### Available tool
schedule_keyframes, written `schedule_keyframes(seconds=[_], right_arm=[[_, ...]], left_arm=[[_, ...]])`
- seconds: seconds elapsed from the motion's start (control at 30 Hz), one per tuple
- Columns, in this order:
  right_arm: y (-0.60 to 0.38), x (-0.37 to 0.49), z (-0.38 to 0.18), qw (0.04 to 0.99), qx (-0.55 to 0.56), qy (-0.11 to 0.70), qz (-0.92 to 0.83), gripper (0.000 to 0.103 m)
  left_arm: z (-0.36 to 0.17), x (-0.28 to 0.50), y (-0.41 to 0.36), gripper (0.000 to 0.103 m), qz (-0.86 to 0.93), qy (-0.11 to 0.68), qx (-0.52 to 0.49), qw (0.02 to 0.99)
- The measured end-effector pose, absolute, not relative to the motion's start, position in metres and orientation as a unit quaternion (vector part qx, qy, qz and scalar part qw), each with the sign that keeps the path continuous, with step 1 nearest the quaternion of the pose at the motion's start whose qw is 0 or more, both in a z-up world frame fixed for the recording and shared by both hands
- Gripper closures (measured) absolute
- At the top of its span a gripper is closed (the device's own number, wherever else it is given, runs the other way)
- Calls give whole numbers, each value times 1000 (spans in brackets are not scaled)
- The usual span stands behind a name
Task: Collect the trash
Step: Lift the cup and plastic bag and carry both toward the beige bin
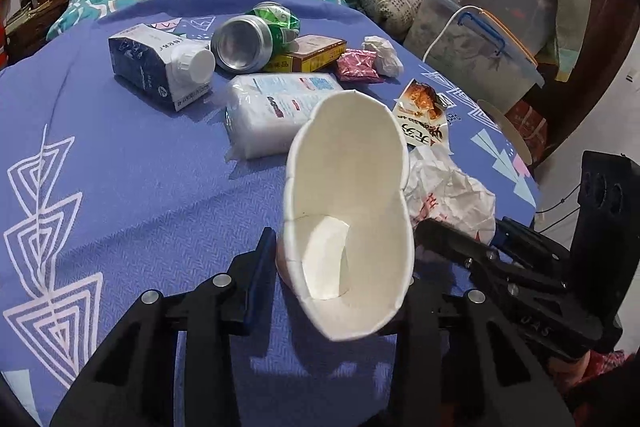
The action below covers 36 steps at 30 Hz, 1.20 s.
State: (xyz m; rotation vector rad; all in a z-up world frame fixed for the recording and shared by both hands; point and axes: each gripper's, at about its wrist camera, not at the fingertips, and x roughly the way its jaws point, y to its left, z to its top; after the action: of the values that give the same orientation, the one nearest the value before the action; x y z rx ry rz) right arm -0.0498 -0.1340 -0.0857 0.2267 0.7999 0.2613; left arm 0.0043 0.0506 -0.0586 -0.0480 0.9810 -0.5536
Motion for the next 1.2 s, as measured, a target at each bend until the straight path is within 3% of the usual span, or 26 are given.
schedule_keyframes(seconds=[0.5,1.2], right_arm=[[-190,-62,-88,915,153,367,67,62],[-282,-83,-79,926,213,308,-34,62]], left_arm=[[-57,-4,12,67,-297,469,24,831],[-45,11,-129,67,-399,446,129,791]])
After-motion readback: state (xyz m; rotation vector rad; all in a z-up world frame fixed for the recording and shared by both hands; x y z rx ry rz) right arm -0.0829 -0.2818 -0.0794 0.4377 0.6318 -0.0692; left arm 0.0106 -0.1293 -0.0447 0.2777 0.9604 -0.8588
